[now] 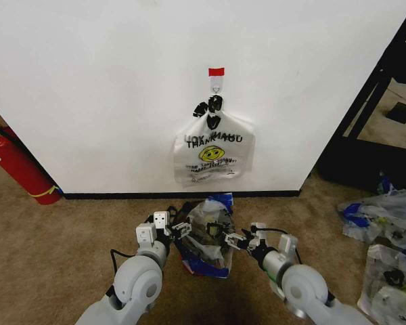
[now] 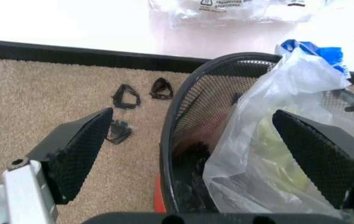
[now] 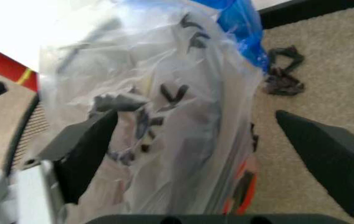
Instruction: Pick up the garbage bag from the wall and place it over the trash bin.
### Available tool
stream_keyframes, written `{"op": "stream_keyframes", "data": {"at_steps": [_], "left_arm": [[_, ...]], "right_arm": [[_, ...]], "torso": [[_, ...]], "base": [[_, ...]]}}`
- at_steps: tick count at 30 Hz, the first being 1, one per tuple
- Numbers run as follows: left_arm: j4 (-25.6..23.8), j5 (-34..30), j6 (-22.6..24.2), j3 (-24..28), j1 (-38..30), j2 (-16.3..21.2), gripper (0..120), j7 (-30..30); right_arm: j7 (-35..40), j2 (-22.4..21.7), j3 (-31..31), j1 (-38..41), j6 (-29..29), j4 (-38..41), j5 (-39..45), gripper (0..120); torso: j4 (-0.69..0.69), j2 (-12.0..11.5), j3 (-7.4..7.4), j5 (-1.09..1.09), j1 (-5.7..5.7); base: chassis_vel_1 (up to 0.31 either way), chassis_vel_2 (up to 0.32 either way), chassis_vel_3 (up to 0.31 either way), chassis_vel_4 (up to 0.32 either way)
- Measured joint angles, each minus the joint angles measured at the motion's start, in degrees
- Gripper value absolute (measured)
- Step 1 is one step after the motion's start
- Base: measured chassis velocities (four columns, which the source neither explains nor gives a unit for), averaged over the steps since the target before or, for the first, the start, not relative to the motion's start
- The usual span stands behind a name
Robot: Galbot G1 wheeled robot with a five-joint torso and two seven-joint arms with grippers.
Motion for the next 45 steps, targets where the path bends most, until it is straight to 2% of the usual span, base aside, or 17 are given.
{"op": "stream_keyframes", "data": {"at_steps": [4, 8, 15, 17, 23, 26, 30, 31, 34, 38, 39, 42, 45], "left_arm": [[0.32, 0.13, -0.22, -0.05, 0.05, 0.01, 100, -0.1], [0.4, 0.18, -0.39, -0.17, 0.25, 0.24, 100, -0.18], [0.03, 0.18, -0.39, -0.16, 0.44, 0.26, 100, -0.22], [-0.13, 0.18, -0.39, -0.17, 0.56, 0.26, 100, -0.23], [-0.87, 0.55, -0.66, -0.71, 1.41, 0.44, 100, -0.26], [-1.28, 0.63, -0.76, -0.79, 1.61, 0.51, 100, -0.26], [-3.16, 1.98, -1.64, -0.7, 2.4, 0.65, 100, 0.48], [-3.16, 1.98, -1.64, -0.7, 2.4, 0.65, 100, 0.48], [-4.47, 6.12, -4.83, -0.06, 3.76, 0.91, 100, 3.71], [-5.67, 17.63, -13.02, 0.2, 7.02, 1.85, 100, 12.62], [-5.67, 17.63, -13.02, 0.2, 7.02, 1.85, 100, 12.62], [-5.78, 27.24, -19.36, 0.34, 10.1, 2.99, 100, 19.47], [-4.96, 32.35, -21.9, 0.92, 11.99, 3.07, 100, 23.64]], "right_arm": [[1.04, -0.34, -0.09, 0.98, -2.04, 0.04, 0.41, 83], [1.8, -0.07, -0.27, 2.76, -5.86, -0.72, 1.42, 68], [2.16, 1.41, -1.32, 5.52, -9.57, -3.5, 1.54, 65], [2.46, 1.51, -1.41, 5.66, -10.11, -3.58, 1.51, 61], [2.66, 1.67, -1.22, 4.58, -10.82, -3.03, 0.61, 35], [2.65, 1.7, -1.15, 3.54, -9.77, -2.22, -0.11, 29], [2.06, 1.64, -0.68, 0.06, -4.41, 0.33, -3.37, 9], [2.06, 1.64, -0.68, 0.06, -4.41, 0.33, -3.37, 9], [-0.21, 1.62, -0.51, -2.43, 2.62, 0.9, -6.14, 1], [-3.98, 2.81, -0.3, -5.15, 13.42, -0.02, -11.93, 1], [-3.98, 2.81, -0.3, -5.15, 13.42, -0.02, -11.93, 1], [-6.15, 4.13, -0.62, -6.45, 22.38, -2.05, -17.32, 1], [-7.61, 5.01, -1.02, -7.15, 27.41, -3.1, -18.99, 1]], "torso": [[-0.01, 0.0, 0.0, -0.01, 0.0], [-0.01, 0.0, 0.0, -0.01, 0.0], [0.0, 0.0, 0.0, 0.0, 0.0], [0.0, 0.0, 0.0, -0.01, 0.0], [0.0, 0.0, 0.0, -0.01, 0.0], [-0.01, 0.0, 0.0, 0.0, 0.0], [-0.01, 0.0, 0.0, 0.0, 0.0], [-0.01, 0.0, 0.0, 0.0, 0.0], [-0.01, 0.0, 0.0, 0.0, 0.0], [-0.01, 0.0, -0.01, 0.0, 0.0], [-0.01, 0.0, -0.01, 0.0, 0.0], [-0.01, 0.0, -0.01, 0.0, 0.0], [0.0, 0.0, -0.01, 0.0, -0.01]], "base": [[0.0, 0.0, 0.0, 0.0], [0.0, 0.0, 0.0, 0.0], [0.0, 0.0, 0.0, 0.0], [0.0, 0.0, 0.0, 0.0], [0.0, 0.0, 0.0, 0.0], [0.0, 0.0, 0.0, 0.0], [0.0, 0.0, 0.0, 0.0], [0.0, 0.0, 0.0, 0.0], [0.0, 0.0, 0.0, 0.0], [0.0, 0.0, 0.0, 0.0], [0.0, 0.0, 0.0, 0.0], [0.0, 0.0, 0.0, 0.0], [0.0, 0.0, 0.0, 0.0]]}}
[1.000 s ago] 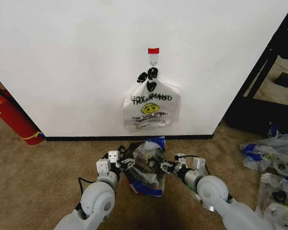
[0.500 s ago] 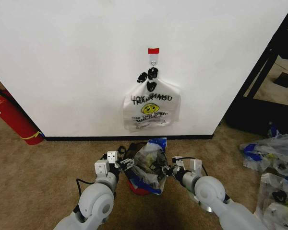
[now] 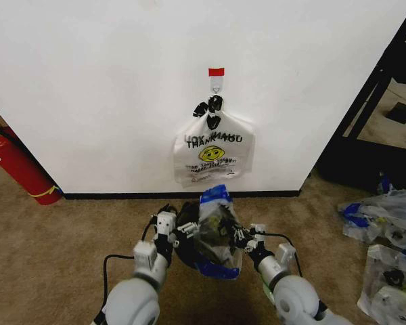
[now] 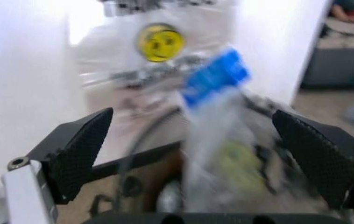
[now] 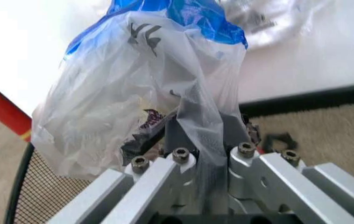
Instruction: Pick up the garbage bag from the wall and place it over the trash bin.
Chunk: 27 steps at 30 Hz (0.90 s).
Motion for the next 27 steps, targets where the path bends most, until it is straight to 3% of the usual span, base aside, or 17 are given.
{"op": "stream_keyframes", "data": {"at_steps": [5, 10, 14, 21, 27], "left_arm": [[3.12, 2.36, -0.68, 1.17, 0.07, -1.81, 98, 1.94], [4.96, 2.55, -0.03, 1.54, -1.15, -2.95, 87, 2.56], [6.26, 2.55, 0.86, 1.18, -2.51, -3.21, 72, 0.94], [6.92, 2.08, 1.78, 0.38, -3.74, -2.76, 63, -0.43], [6.7, 0.45, 2.44, 1.12, -4.03, -3.03, 38, -1.12]], "right_arm": [[-3.37, 0.45, -0.22, -0.56, 3.59, -0.57, -0.38, 1], [-5.81, 0.21, -0.38, -0.65, 4.48, -0.52, -0.49, 1], [-7.18, -0.48, -0.37, -0.7, 4.42, -0.13, -0.18, 1], [-8.11, -1.48, -0.19, -0.68, 4.24, 0.33, 0.98, 1], [-7.76, -3.53, -0.62, -0.09, 3.16, 1.69, 3.57, 1]], "torso": [[0.0, 0.0, 0.0, 0.0, 0.0], [0.0, 0.0, 0.0, -0.01, 0.0], [-0.01, 0.0, 0.0, 0.0, 0.0], [-0.01, 0.0, 0.0, 0.0, 0.0], [-0.01, 0.0, 0.0, 0.0, 0.0]], "base": [[0.0, 0.0, 0.0, 0.0], [0.0, 0.0, 0.0, 0.0], [0.0, 0.0, 0.0, 0.0], [0.0, 0.0, 0.0, 0.0], [0.0, 0.0, 0.0, 0.0]]}}
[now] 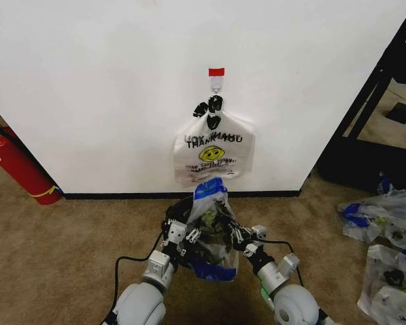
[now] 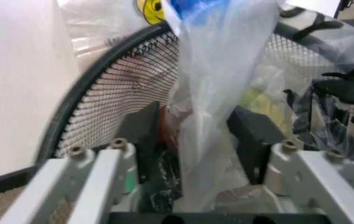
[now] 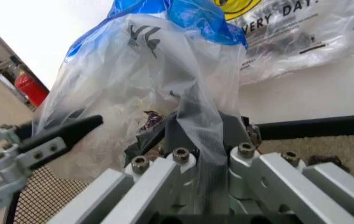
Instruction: Pick up the garbage bag from the wall and place it over the trash bin.
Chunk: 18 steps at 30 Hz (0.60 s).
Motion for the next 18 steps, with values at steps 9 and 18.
{"op": "stream_keyframes", "data": {"at_steps": [9, 18], "left_arm": [[-1.58, 0.0, 0.56, -0.63, 0.36, -0.28, 5, -0.02], [-5.14, -0.88, 3.09, -1.6, 1.07, 0.96, 0, -0.02]], "right_arm": [[0.29, -0.15, 0.1, 0.34, -0.41, 0.59, 0.87, 1], [0.58, -0.18, 0.3, 0.58, -0.41, -0.14, -0.44, 1]], "torso": [[0.0, 0.0, 0.0, 0.0, 0.0], [0.0, 0.0, 0.0, -0.01, 0.0]], "base": [[0.0, 0.0, 0.0, 0.0], [0.0, 0.0, 0.0, 0.0]]}}
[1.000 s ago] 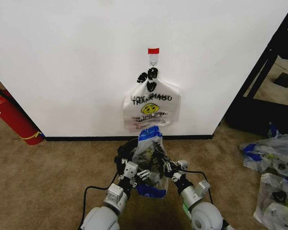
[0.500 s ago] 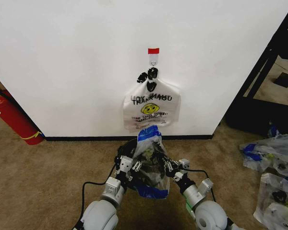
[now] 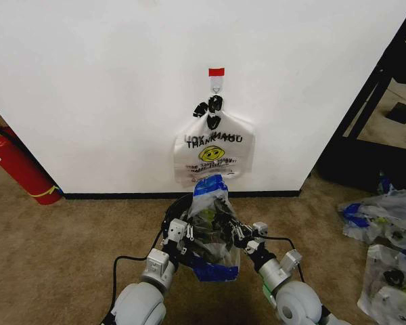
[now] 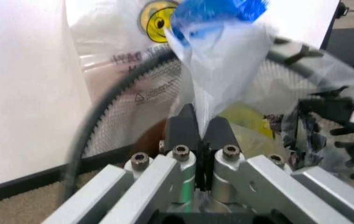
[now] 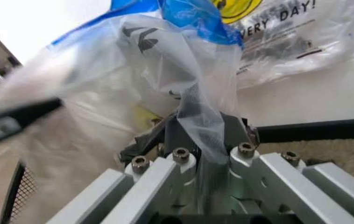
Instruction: Pick up the garbage bag from the wall and place it over the trash bin.
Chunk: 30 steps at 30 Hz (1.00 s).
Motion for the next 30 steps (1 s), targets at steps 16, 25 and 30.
{"op": "stream_keyframes", "data": {"at_steps": [16, 25, 30], "left_arm": [[-4.87, -2.83, 13.14, -6.95, -2.48, 13.91, 0, -0.47], [0.88, -2.88, 13.86, -7.53, -4.13, 15.25, 0, 0.49], [1.75, -2.24, 12.07, -6.94, -3.85, 14.44, 0, 1.82]], "right_arm": [[-2.69, -2.46, 1.54, 0.17, -1.97, -0.03, 3.84, 1], [-9.27, -3.64, 3.06, -0.13, -1.01, 1.23, 9.46, 1], [-10.28, -3.01, 3.13, 0.0, 0.46, 1.25, 11.51, 1]], "torso": [[0.0, 0.0, 0.0, -0.01, 0.0], [0.0, 0.0, 0.0, 0.0, 0.0], [0.0, 0.0, 0.0, 0.0, 0.0]], "base": [[0.0, 0.0, 0.0, 0.0], [0.0, 0.0, 0.0, 0.0], [0.0, 0.0, 0.0, 0.0]]}}
